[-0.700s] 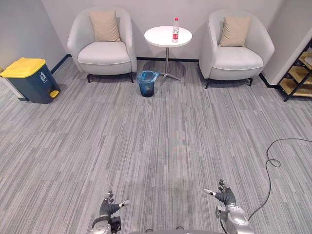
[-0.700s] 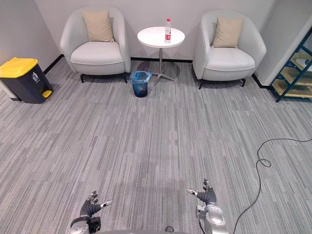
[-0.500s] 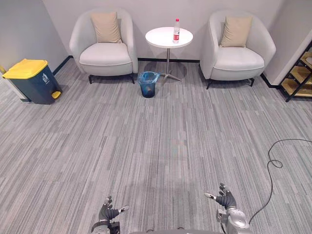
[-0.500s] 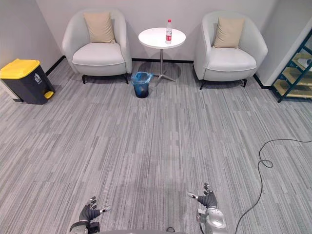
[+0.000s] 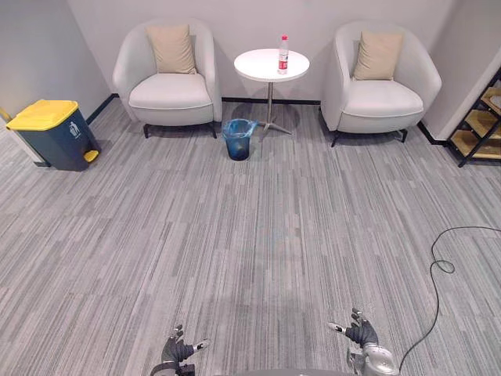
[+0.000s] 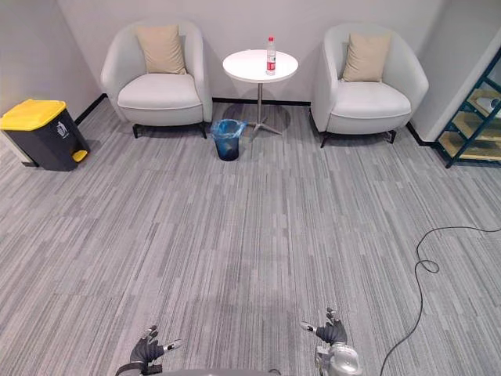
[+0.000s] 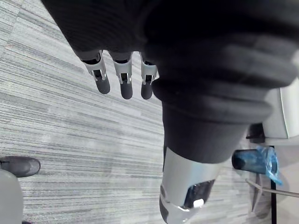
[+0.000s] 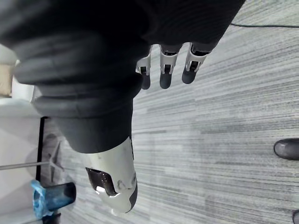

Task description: Gather rubbish on tea table into small bin, then transfer packed bag to large trash can.

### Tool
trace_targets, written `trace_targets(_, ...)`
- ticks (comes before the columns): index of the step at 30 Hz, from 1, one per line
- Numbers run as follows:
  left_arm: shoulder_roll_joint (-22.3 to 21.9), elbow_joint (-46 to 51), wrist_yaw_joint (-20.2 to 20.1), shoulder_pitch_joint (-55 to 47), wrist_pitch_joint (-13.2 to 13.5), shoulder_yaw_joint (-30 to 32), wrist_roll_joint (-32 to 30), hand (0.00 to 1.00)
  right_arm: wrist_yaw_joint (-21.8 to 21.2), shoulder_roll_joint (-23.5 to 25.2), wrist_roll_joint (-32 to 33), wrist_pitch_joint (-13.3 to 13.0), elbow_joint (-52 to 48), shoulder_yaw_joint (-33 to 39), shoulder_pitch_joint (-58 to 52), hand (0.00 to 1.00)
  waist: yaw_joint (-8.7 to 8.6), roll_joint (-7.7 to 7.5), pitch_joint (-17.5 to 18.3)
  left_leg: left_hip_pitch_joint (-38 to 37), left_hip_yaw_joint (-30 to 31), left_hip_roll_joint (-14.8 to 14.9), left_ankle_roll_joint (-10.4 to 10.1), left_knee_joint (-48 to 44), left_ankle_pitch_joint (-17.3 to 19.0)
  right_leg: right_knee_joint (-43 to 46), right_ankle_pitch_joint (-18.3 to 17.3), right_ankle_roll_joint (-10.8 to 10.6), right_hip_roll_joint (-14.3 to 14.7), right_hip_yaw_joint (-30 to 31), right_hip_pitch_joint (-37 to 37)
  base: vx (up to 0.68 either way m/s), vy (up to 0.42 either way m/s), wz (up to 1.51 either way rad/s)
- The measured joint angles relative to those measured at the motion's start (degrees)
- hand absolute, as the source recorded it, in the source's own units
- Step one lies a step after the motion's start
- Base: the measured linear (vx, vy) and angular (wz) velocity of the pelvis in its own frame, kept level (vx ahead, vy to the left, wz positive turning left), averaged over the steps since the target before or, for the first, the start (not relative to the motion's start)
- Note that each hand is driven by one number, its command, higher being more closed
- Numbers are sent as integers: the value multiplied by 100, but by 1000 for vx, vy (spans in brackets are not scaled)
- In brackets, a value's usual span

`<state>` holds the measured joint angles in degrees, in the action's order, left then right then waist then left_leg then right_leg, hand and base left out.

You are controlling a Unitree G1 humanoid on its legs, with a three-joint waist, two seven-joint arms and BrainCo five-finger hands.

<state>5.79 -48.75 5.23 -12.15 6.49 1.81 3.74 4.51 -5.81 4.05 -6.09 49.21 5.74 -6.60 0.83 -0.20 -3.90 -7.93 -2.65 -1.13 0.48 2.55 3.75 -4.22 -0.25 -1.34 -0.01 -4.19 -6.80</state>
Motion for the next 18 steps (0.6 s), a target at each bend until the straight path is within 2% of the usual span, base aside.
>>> trace_targets(13, 13, 115, -2, 89, 0, -136, 8, 0, -76, -3, 1, 7, -9, -10, 27, 0, 12, -74, -80, 43, -140, -5, -9, 28, 19, 16, 5, -8, 0, 129, 133, -26, -19, -5)
trace_targets(16, 11, 383, 0, 88, 1, -146, 14, 0, -74, -17, -2, 9, -20, -6, 105, 0, 30, -65, -101, 278, -213, 2, 56, -195, 143, 79, 2, -10, -1, 194, 317, -7, -10, -14)
trace_targets(18, 10, 582, 1, 91, 2, -145, 20, 0, -64, -53, -2, 18, -69, 0, 208, 0, 45, -4, -140, 487, -282, 15, 113, -514, 321, 167, -20, -37, -3, 300, 415, 39, 16, -26)
